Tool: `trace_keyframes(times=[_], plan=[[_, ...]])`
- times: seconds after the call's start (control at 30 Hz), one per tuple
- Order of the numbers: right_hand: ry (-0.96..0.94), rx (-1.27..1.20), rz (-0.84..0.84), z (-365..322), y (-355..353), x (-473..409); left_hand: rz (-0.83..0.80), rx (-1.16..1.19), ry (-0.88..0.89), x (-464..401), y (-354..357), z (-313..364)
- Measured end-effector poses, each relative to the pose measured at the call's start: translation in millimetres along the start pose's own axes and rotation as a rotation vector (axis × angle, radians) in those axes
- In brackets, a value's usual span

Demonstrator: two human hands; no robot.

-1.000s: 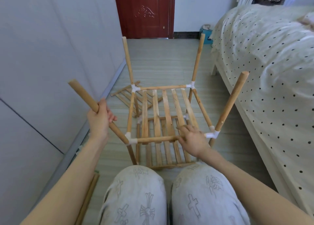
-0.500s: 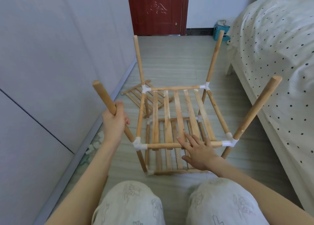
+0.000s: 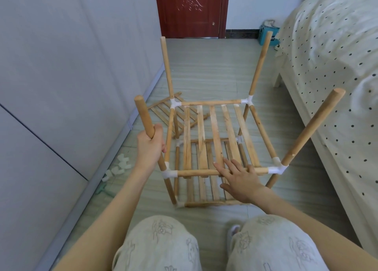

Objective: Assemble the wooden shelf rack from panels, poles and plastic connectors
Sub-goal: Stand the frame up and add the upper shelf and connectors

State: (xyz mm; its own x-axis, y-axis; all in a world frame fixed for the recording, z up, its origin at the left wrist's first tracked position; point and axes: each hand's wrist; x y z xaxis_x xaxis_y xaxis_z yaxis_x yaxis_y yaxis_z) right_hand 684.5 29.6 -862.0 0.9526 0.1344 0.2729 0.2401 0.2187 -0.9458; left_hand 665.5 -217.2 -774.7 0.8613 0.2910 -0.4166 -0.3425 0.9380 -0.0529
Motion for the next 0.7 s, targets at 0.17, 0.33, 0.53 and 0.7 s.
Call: trace_keyframes(times=[0.17,0.33,0.53,0.7], plan=[[0.0,-0.029,0.038,1.4,2.7,-4.1,-0.13,0.118,-0.001,1.5,-7.3,1.2],[0.029,-0.038,0.051,1.2,-5.5,-4.6,-0.214,0.048,-0.069,-1.6,-5.2,11.9],[0.094,-0.069,0.091,-6.6,-8.8,-1.8,-0.198,-0.224,0.007,36.4,-24.8,1.0],[0.101,-0.061,0.138,-7.2,-7.8,-1.8,-0.144,-0.418,0.115,23.9,-30.0,3.9]])
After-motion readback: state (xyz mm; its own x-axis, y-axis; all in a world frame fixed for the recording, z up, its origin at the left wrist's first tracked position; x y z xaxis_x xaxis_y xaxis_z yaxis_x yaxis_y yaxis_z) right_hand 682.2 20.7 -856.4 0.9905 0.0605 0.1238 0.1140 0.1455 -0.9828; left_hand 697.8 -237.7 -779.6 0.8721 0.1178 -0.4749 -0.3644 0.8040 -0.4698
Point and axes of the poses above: each hand's wrist, its own x-axis away from the middle knuckle, its own y-axis out of the palm, z = x × y, and after that the axes turned 15 degrees about y, right-handed
